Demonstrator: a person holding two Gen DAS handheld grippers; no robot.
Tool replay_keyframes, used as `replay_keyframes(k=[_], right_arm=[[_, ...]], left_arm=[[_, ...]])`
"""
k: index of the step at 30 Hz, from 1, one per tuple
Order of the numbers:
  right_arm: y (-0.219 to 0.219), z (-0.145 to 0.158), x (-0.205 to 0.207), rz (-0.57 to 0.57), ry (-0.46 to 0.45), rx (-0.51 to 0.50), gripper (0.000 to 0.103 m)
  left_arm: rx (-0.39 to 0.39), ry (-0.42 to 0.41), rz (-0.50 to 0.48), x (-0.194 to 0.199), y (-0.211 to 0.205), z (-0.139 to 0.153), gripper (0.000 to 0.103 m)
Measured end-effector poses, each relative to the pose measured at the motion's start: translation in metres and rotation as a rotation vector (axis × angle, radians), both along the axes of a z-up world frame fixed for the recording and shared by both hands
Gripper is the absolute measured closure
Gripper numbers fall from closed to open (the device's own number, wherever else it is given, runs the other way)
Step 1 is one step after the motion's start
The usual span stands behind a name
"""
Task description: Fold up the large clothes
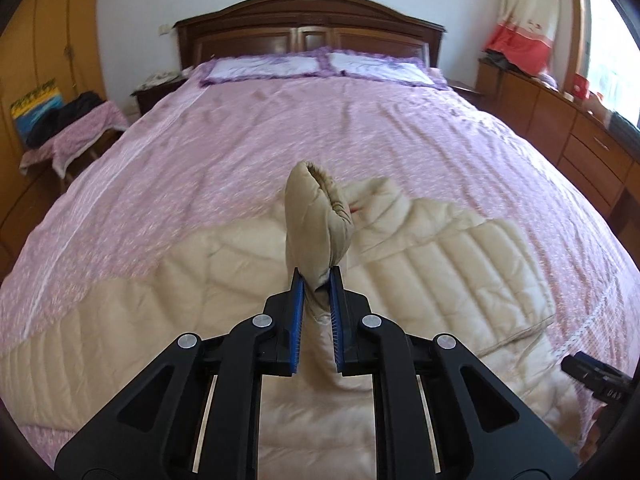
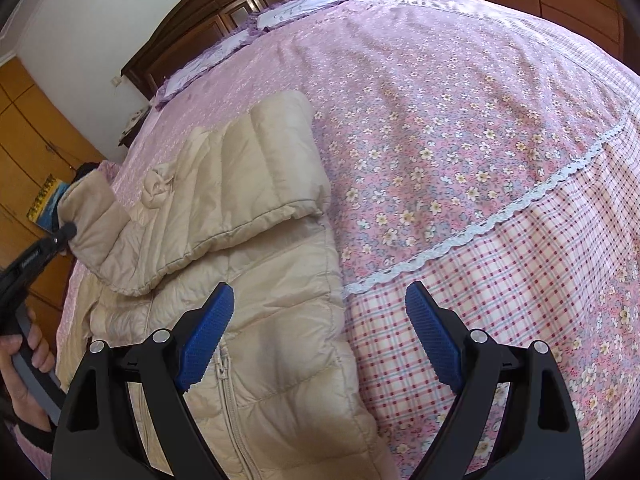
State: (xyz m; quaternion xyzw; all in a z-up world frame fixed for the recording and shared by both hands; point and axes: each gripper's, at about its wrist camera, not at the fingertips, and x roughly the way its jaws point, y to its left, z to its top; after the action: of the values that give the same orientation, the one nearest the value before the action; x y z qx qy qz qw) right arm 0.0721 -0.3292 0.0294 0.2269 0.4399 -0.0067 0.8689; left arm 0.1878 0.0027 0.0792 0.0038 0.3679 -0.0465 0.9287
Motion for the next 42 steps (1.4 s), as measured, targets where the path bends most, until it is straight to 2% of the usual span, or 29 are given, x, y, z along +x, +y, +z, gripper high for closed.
replay_keyframes(k=[11, 14, 15, 16, 19, 24, 29, 30, 31, 32, 33, 34, 38, 39, 40, 41, 42], right_arm=[[0.013, 0.003, 0.014, 0.034, 0.005, -0.064, 0.018], [0.012, 0.005, 0.022, 0.039, 0.005, -0.09, 0.018], [0.012, 0.006, 0.024, 0.043, 0.005, -0.096, 0.018], [0.011, 0.007, 0.029, 0.051, 0.006, -0.103, 0.018], [0.006, 0.01, 0.041, 0.061, 0.01, -0.12, 0.018], [-0.01, 0.012, 0.069, 0.064, 0.008, -0.121, 0.018], [-0.031, 0.002, 0.107, 0.017, 0.036, -0.026, 0.018], [-0.032, 0.001, 0.114, 0.012, 0.031, -0.027, 0.018], [-0.033, 0.0, 0.12, 0.011, 0.027, -0.03, 0.018], [-0.034, 0.0, 0.125, 0.009, 0.024, -0.031, 0.018], [-0.035, -0.002, 0.13, 0.007, 0.022, -0.018, 0.018], [-0.036, -0.005, 0.136, 0.006, 0.026, 0.003, 0.018], [-0.036, -0.019, 0.152, 0.017, 0.055, 0.107, 0.018], [-0.035, -0.023, 0.155, 0.03, 0.062, 0.146, 0.025], [-0.032, -0.024, 0.157, 0.049, 0.062, 0.17, 0.05], [-0.027, -0.023, 0.16, 0.084, 0.054, 0.198, 0.064], [-0.02, -0.016, 0.161, 0.101, 0.036, 0.179, 0.074]], left_arm=[[-0.063, 0.125, 0.104, -0.004, 0.061, -0.058, 0.089], [-0.065, 0.145, 0.132, -0.006, 0.071, -0.068, 0.064], [-0.07, 0.14, 0.14, -0.008, 0.074, -0.069, 0.049], [-0.075, 0.129, 0.144, -0.01, 0.077, -0.068, 0.04], [-0.075, 0.087, 0.136, -0.018, 0.086, -0.06, 0.034], [-0.057, 0.072, 0.145, -0.005, 0.09, -0.053, 0.034], [-0.094, 0.077, 0.136, 0.021, 0.085, -0.059, 0.034], [-0.097, 0.083, 0.132, 0.024, 0.083, -0.061, 0.036], [-0.089, 0.097, 0.128, 0.029, 0.079, -0.065, 0.051], [-0.069, 0.116, 0.129, 0.033, 0.077, -0.068, 0.06], [-0.025, 0.146, 0.145, 0.037, 0.075, -0.074, 0.076], [-0.014, 0.16, 0.152, 0.039, 0.075, -0.078, 0.08], [-0.038, 0.212, 0.181, 0.037, 0.087, -0.093, 0.083], [-0.038, 0.222, 0.184, 0.036, 0.09, -0.096, 0.083], [-0.037, 0.227, 0.183, 0.035, 0.091, -0.098, 0.083], [-0.032, 0.23, 0.182, 0.034, 0.093, -0.1, 0.083], [-0.019, 0.233, 0.182, 0.033, 0.093, -0.101, 0.083]])
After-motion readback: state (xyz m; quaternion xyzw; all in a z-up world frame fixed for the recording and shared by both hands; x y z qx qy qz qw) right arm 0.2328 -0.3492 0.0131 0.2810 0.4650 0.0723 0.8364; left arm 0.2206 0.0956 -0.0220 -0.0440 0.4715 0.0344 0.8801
